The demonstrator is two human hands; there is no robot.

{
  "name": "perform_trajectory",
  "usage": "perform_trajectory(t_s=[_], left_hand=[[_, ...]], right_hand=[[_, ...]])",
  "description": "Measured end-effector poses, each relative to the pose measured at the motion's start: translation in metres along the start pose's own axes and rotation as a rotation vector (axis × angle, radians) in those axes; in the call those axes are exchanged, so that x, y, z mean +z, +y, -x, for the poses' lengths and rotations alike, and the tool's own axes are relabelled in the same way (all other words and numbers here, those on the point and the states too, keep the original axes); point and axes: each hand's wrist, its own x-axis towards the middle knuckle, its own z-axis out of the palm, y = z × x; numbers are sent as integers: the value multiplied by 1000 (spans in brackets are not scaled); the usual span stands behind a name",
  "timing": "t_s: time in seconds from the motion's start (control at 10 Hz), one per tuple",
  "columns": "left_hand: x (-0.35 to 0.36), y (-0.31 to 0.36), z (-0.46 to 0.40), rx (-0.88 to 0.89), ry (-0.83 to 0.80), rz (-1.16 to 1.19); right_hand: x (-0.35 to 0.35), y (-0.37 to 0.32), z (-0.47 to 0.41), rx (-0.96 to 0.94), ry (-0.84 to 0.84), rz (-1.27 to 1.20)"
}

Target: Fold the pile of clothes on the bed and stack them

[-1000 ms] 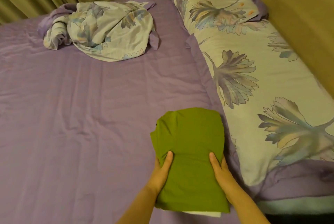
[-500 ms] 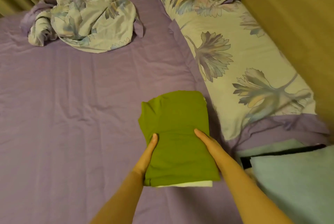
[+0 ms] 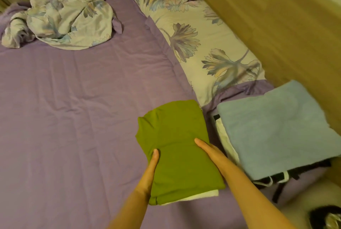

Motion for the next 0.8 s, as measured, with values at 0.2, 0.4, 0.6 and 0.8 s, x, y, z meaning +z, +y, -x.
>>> perform_trajectory(t_s=[0.2, 0.4, 0.6, 0.8], left_hand=[[-14, -72, -37, 171, 241, -212], [-18, -76, -57, 242, 331, -318], [-17, -61, -25, 131, 399, -681], [-18, -53, 49, 239, 383, -1390]], right_hand=[[-42, 81, -9, 124, 173, 106], [-36, 80, -31, 82, 367, 401], [-9, 81, 16, -65, 609, 932], [23, 77, 103, -220, 476, 1445]])
